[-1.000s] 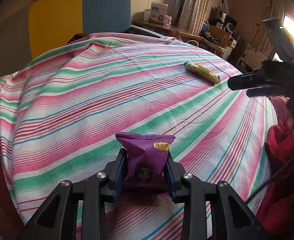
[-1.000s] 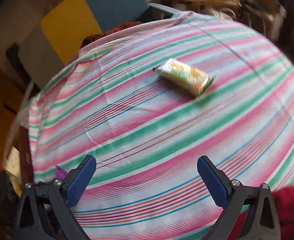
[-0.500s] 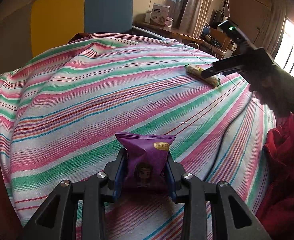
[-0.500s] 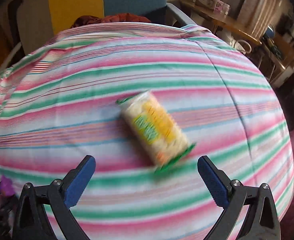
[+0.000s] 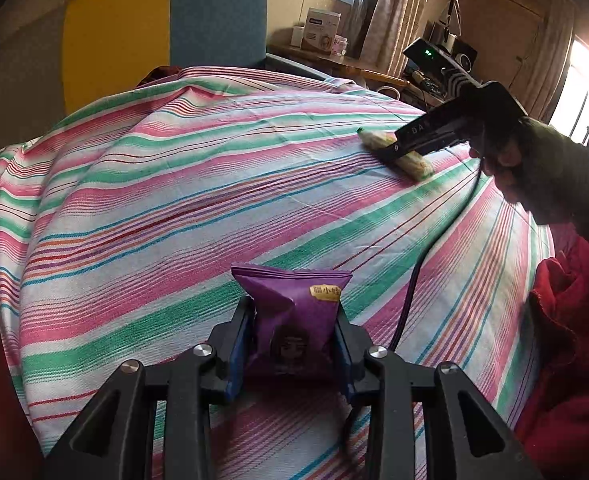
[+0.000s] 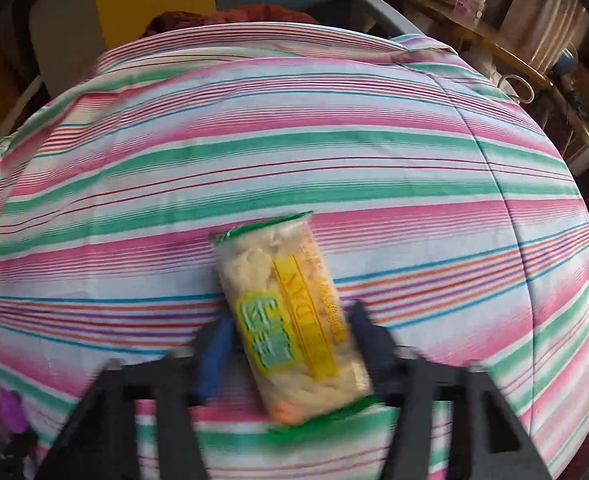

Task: Organize objects
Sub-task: 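Grasp the WEIDAN snack bag with the right gripper while the left holds the purple bag, then carry the purple snack bag into the gold tray and open the left gripper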

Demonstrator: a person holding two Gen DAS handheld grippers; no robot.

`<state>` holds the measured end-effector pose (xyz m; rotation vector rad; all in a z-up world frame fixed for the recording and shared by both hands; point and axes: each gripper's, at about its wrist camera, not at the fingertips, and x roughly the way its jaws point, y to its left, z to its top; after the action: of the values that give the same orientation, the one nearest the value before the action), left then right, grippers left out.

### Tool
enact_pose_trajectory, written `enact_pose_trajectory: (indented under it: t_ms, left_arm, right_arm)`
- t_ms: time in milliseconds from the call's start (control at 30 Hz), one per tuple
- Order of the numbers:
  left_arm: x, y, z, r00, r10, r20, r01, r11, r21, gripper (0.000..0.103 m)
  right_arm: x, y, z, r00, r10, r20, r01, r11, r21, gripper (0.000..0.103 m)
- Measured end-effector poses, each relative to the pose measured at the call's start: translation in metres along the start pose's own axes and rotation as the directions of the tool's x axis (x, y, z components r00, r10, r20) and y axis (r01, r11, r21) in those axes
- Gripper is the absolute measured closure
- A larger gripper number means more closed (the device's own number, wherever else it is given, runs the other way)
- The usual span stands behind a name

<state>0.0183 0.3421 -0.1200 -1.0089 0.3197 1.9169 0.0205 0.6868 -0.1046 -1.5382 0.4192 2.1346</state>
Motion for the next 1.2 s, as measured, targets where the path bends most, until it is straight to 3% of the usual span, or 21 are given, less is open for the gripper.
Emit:
enact_pose_trajectory:
  t_ms: [333, 533, 600, 1200]
  left_arm:
    - [-0.006, 0.005, 0.003, 1.0, 0.013, -0.008, -0.013, 1.0, -0.027, 0.068]
    - [-0.039, 0.007, 0.002, 0.998, 0.059, 0.031, -0.058, 0.998, -0.029, 0.069]
    - [-0.053, 0.007, 0.003, 0.997, 0.059, 0.054, -0.057, 0.998, -0.034, 0.069]
    - [-0.142, 0.026, -0.013, 0.971, 0.178, 0.157, -0.168, 0.983, -0.077, 0.068]
  right_arm:
    - [-0.028, 0.084, -0.069, 0.99, 0.116, -0.078, -0.118, 0.993, -0.014, 0.053]
    - [-0.039, 0.115, -0.098, 0.993, 0.117, -0.029, -0.117, 0.993, -0.018, 0.053]
    - [-0.04, 0.128, -0.103, 0.997, 0.072, 0.004, -0.072, 0.995, -0.063, 0.053]
    - [-0.046, 0.139, -0.12, 0.995, 0.074, 0.072, -0.066, 0.992, -0.109, 0.05]
